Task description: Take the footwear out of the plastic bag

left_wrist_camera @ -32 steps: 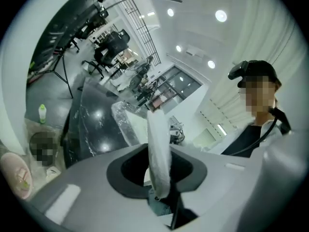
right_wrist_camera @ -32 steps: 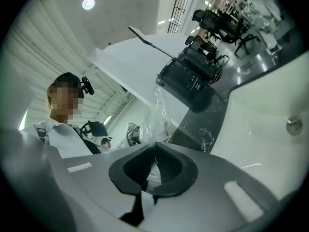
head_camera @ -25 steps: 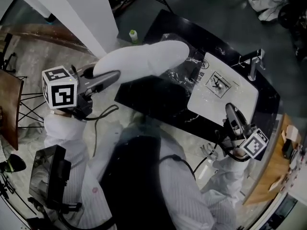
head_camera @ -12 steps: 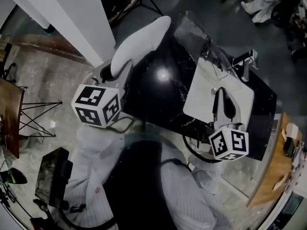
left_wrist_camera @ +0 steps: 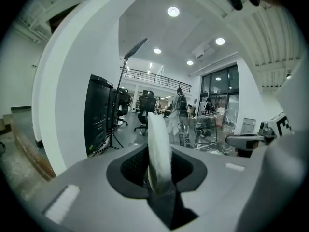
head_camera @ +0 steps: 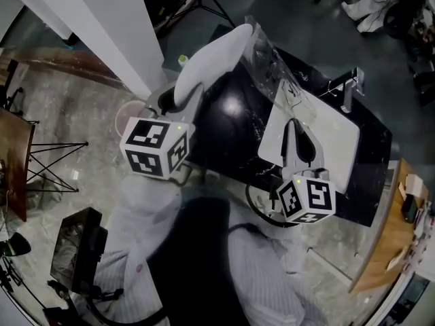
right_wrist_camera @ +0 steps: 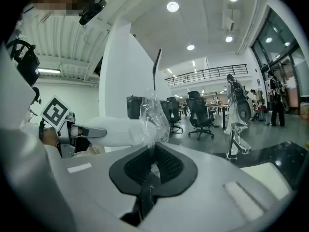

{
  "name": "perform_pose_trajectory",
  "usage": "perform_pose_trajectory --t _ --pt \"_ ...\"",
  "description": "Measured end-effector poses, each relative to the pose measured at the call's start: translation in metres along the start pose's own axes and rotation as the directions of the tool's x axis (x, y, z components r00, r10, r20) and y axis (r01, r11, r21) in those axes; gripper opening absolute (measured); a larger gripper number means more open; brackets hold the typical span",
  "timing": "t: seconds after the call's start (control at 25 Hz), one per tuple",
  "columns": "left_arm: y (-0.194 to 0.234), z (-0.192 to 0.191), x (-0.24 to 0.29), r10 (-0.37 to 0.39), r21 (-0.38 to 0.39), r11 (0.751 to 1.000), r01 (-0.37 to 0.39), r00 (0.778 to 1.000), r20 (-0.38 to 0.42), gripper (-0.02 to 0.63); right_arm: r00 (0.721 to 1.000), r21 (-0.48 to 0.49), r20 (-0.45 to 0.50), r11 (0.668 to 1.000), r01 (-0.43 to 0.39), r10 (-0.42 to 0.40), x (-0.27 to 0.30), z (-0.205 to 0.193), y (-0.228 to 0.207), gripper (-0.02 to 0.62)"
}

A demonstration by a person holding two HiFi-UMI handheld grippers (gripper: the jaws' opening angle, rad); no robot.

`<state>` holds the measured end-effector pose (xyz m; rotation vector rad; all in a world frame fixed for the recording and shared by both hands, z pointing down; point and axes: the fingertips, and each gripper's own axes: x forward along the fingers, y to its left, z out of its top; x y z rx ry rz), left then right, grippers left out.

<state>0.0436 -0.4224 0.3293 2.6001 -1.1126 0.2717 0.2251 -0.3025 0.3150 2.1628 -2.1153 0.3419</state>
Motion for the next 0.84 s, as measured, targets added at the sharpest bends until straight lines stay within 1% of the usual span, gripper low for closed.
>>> perform_pose_trajectory --t 0.52,0.84 --pt "-0.019 -0.002 0.003 -0.035 0.012 0.999 0.035 0.999 -0.010 0.089 1.000 -0.031 -0.001 0.999 -0.013 0.013 -0.003 0.005 0.003 0.012" --pt "-0.014 -0.001 0.001 -0.041 0.016 0.999 0.041 0.999 -0.010 0.089 1.000 -0.027 0.003 1.000 -0.015 0.015 -0.001 0.005 0.007 0.012"
